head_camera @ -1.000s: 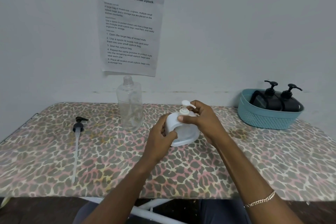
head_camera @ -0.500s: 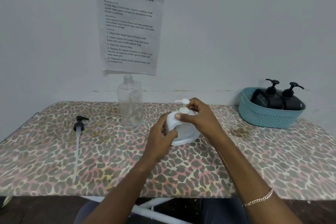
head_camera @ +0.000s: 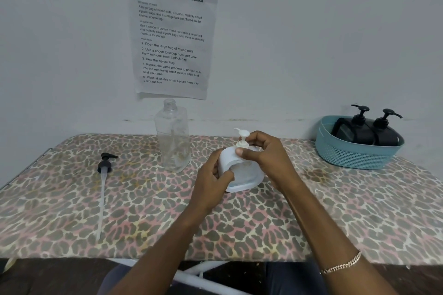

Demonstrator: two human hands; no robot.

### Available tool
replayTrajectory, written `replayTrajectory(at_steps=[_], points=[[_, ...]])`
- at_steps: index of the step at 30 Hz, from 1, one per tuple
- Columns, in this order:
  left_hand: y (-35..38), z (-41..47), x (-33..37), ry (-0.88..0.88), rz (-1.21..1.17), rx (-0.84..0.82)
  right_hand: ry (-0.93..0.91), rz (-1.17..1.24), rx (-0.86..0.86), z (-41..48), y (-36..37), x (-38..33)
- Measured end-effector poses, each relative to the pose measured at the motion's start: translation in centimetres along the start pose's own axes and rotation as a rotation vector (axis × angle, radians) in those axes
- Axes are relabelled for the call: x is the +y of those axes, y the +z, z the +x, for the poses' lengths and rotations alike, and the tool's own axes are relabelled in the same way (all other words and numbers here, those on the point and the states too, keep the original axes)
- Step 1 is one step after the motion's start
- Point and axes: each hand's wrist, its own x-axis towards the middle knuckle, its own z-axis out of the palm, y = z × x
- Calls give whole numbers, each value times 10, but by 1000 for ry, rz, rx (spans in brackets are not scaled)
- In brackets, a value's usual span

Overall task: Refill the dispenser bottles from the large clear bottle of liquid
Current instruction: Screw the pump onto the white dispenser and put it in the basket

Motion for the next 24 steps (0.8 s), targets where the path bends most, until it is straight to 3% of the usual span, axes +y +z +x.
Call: replayTrajectory(at_steps=[8,24], points=[[1,1,-1,-1,4,-2,33,-77,-246,3,-15,-9],[-2,2,-4,-25,-11,9,38,86,72,-8,10,2]])
